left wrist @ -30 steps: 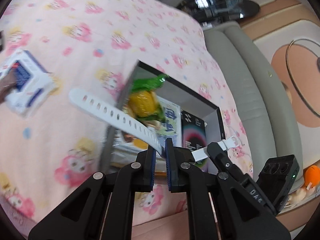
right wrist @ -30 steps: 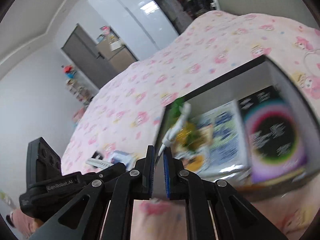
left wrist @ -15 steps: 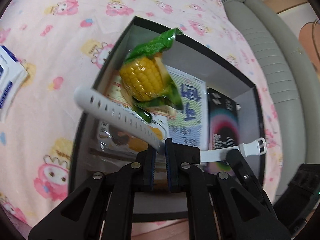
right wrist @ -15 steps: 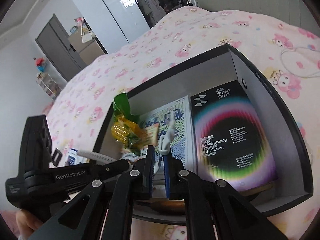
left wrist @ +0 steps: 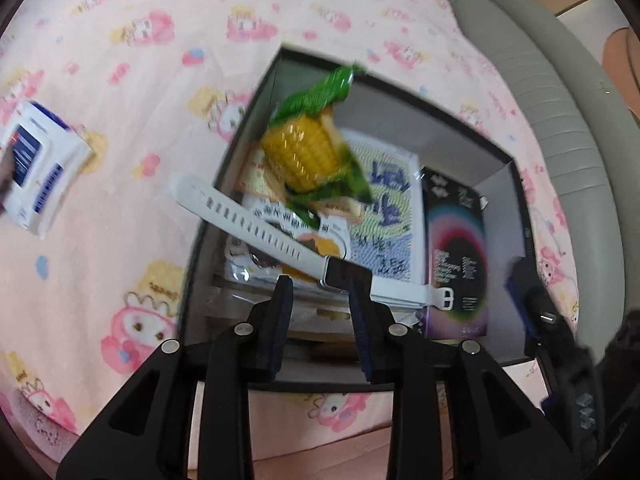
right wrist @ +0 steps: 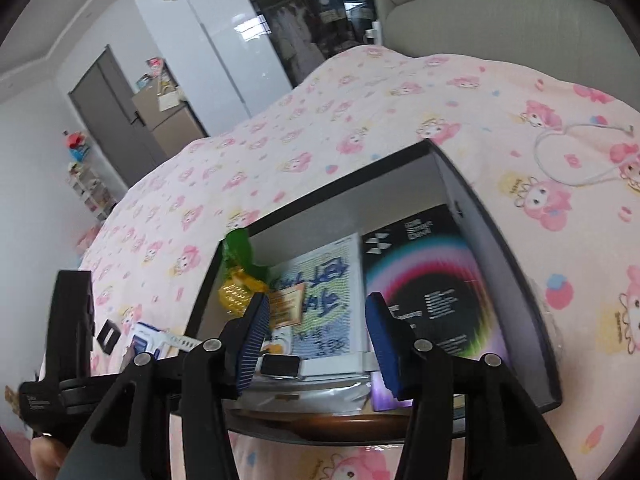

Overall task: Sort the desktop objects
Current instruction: 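Carry the smartwatch with the left tool into the black box, then open the left tool and withdraw it from the black box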

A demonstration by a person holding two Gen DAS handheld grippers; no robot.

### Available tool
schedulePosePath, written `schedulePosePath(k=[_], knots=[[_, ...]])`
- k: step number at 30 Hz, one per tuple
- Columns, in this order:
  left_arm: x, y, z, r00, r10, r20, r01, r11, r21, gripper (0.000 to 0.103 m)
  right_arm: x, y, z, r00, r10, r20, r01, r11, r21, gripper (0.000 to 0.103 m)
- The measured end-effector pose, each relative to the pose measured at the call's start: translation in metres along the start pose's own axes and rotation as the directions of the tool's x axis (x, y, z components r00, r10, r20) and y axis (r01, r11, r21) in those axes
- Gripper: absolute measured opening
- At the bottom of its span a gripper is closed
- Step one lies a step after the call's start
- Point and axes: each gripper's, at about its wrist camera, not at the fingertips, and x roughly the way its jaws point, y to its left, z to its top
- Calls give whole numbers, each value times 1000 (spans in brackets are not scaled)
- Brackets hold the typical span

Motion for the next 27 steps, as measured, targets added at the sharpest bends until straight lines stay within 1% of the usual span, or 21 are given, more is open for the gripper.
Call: schedulePosePath(k=[2, 3, 4, 7, 9, 10, 12, 18, 19, 21, 25, 27], knots=[[-3, -4, 6, 999, 33, 41, -35, 999, 41, 23, 10, 8, 4, 999, -46, -27, 45, 999, -27, 46], [0, -2, 12, 998, 47, 49, -49, 998, 49, 18, 20, 13, 6, 995, -80, -52, 78, 996, -42, 46], [6, 2, 18, 997, 60, 46, -62, 997, 46, 18, 29, 17, 8, 991, -108, -81, 104, 993, -56, 46], [32, 10, 31, 995, 95, -16, -94, 995, 25, 18, 56, 22, 4, 974, -144, -174, 133, 988, -76, 46], [42, 11, 31, 993, 110, -52, -109, 994, 25, 17, 74, 20, 0, 957, -148, -249, 135, 988, -70, 46], [46, 12, 30, 991, 119, -64, -118, 993, 24, 15, 82, 19, -3, 946, -155, -284, 140, 987, -74, 46], [50, 15, 26, 988, 125, -87, -124, 992, 15, 15, 93, 19, -6, 932, -173, -317, 153, 984, -88, 46], [46, 23, 17, 986, 87, -143, -86, 996, 14, 15, 88, 22, -11, 930, -183, -319, 153, 981, -116, 46], [46, 24, 15, 985, 75, -156, -75, 997, 9, 15, 84, 23, -13, 930, -190, -316, 157, 980, -126, 46], [45, 28, 11, 982, 26, -189, -28, 1000, -10, 15, 76, 27, -15, 932, -208, -296, 169, 974, -152, 46], [28, 38, 11, 987, -55, -149, 49, 998, -40, 15, 51, 30, -12, 958, -173, -229, 147, 981, -126, 46], [16, 43, 16, 993, -63, -101, 59, 997, -43, 15, 43, 31, -10, 968, -153, -198, 133, 985, -111, 46]])
